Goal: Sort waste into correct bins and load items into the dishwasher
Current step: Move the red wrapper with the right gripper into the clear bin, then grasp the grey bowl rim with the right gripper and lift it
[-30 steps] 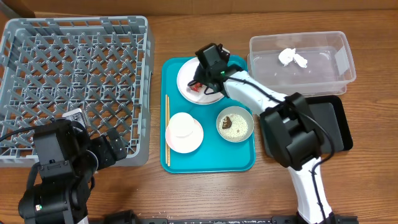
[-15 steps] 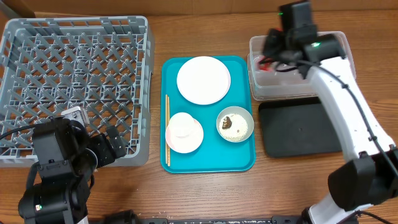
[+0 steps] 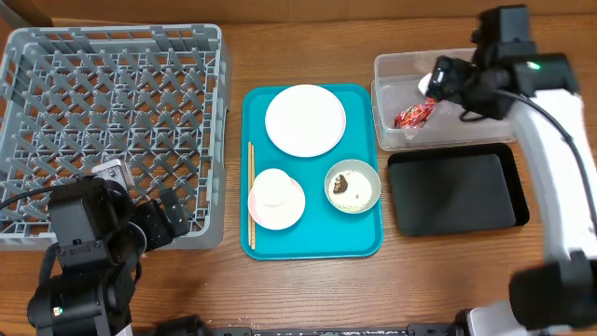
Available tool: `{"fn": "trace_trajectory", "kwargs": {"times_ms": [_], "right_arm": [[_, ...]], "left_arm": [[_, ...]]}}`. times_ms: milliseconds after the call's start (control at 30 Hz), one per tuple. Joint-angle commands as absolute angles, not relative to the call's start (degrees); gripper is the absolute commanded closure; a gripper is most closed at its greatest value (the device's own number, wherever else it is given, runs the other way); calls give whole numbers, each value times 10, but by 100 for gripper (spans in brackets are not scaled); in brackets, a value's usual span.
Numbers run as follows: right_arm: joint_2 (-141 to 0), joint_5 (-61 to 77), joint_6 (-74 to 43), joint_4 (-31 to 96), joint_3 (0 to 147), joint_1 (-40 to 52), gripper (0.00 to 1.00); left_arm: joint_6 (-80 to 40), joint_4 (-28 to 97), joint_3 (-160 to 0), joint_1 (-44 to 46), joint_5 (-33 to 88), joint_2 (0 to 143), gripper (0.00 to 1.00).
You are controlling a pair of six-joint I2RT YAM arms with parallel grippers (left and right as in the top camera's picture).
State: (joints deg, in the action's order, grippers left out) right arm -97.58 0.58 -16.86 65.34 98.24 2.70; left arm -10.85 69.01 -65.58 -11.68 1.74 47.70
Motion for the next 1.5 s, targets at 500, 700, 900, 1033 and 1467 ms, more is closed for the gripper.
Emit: {"fn": "trace_trajectory", "kwargs": {"times_ms": [500, 700, 900, 1033, 1467], "right_arm": [[-825, 179, -10, 664, 775, 252, 24], [-870, 105, -87, 556, 722, 347, 26], [-942, 31, -140, 519, 716, 389, 35], [-991, 26, -147, 499, 716, 394, 45], [-1056, 39, -183, 479, 712, 394, 68]], "left_arm": [[-6, 698, -667, -120, 136, 563, 0], [-6, 700, -667, -120, 136, 578, 0], [-6, 700, -667, -120, 136, 578, 0], [-6, 700, -667, -120, 136, 578, 0], [-8, 700, -667, -120, 136, 579, 0]]}}
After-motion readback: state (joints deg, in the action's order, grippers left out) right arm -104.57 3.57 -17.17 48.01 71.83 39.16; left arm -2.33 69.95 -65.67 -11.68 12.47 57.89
